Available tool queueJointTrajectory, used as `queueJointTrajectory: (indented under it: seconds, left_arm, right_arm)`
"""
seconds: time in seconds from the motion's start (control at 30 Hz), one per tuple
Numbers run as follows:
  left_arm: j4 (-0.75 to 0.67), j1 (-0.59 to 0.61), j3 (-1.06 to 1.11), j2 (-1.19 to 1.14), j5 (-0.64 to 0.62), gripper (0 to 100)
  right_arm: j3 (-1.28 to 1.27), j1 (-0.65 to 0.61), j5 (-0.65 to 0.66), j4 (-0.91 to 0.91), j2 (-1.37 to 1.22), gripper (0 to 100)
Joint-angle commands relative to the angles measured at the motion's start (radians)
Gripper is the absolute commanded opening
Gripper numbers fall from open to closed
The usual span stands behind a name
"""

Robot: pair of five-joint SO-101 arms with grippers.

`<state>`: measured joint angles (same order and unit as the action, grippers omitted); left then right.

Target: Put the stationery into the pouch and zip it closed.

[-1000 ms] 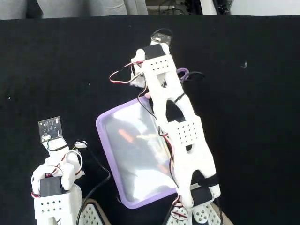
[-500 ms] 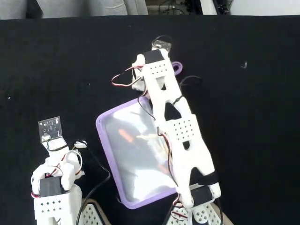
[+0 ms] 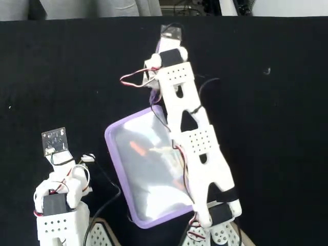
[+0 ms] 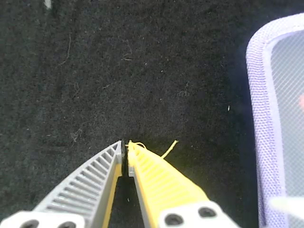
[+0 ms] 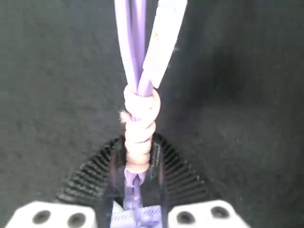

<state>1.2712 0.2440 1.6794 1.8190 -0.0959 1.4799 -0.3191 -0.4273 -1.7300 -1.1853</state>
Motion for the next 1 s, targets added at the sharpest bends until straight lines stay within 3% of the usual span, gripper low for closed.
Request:
queueJointTrajectory:
  seconds: [0.0,0.23,0.67,0.97]
  left_arm:
    - [0.003,0.004,0.021,0.005,-0.005,3]
    - [0.003,0.004,0.021,0.005,-0.005,3]
    - [0.003,0.004,0.021,0.005,-0.005,3]
    - [0.003,0.004,0.021,0.005,-0.005,3]
  right_arm:
    - [0.166,0.014,0.014,-0.035,0.024,1.1]
    - [0.188,0.014,0.014,-0.035,0.122,1.1]
    - [0.188,0.015,0.015,-0.035,0.532,1.1]
    - [0.186,0.014,0.206,-0.037,0.728,1.1]
